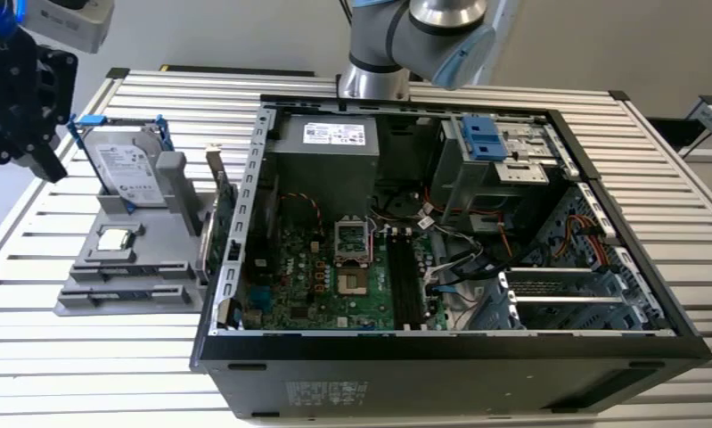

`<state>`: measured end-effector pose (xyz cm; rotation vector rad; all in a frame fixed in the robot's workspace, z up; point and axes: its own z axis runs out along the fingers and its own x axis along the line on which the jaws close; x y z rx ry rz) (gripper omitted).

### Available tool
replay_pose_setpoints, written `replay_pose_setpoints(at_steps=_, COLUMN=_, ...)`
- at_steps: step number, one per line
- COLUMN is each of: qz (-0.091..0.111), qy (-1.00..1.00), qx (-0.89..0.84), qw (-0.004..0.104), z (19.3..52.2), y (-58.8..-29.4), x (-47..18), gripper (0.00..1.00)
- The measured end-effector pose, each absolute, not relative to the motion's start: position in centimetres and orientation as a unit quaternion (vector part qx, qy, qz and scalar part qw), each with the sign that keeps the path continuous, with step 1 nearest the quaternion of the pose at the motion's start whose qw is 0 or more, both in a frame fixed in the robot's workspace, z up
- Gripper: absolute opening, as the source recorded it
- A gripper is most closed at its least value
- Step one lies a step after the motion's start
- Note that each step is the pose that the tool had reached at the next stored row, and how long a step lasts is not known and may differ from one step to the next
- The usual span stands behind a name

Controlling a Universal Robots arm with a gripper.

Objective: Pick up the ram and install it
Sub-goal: 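Pick up the ram and move it above insertion slot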

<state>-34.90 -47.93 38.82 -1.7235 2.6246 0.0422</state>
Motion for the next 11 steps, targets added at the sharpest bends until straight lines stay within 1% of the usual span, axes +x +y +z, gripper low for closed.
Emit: replay_pose_setpoints(at_steps=11, qz=0.013, qy=0.782, qx=-0.624, qw=0.0, z=38.82, y=-47.93, x=-34.9, gripper=0.0)
